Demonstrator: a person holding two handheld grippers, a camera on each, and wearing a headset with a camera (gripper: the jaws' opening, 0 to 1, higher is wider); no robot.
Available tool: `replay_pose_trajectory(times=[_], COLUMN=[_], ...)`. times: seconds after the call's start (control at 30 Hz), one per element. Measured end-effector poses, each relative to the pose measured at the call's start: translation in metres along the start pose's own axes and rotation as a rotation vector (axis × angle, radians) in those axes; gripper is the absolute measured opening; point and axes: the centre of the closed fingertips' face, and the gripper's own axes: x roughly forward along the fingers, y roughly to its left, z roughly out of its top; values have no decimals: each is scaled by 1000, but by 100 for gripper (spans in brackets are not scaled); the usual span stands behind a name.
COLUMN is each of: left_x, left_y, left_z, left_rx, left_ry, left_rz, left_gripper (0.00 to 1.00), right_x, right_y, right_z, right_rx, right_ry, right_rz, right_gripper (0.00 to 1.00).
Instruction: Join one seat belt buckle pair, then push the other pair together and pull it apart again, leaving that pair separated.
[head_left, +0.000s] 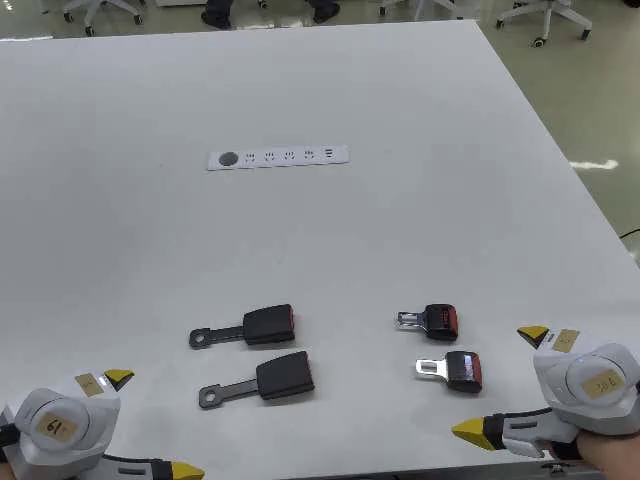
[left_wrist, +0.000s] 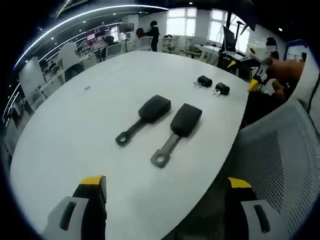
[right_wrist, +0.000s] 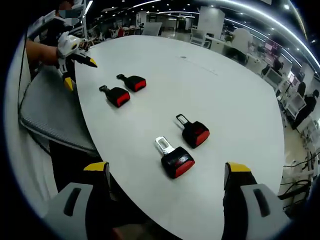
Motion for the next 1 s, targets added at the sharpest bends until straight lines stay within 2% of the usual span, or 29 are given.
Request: replay_pose_trajectory(times=[0.23, 0.37, 0.63, 1.0], left_x=[2, 2, 0, -1], left_y=[6, 5, 5, 4], left_z=[-4, -3, -12, -7], left_rx=[-5, -6, -8, -1], left_ry=[0, -3, 4, 2], left_rz=[1, 2, 2, 6], left_gripper=[100, 100, 100, 100], right_x=[2, 3, 4, 4], right_y=[-1, 0, 0, 1], right_z=[1, 2, 2, 3], right_rx=[3, -1, -12, -12], right_ry=[5, 7, 9, 5], right_rz=[2, 5, 8, 7], right_gripper=[97, 97, 96, 95])
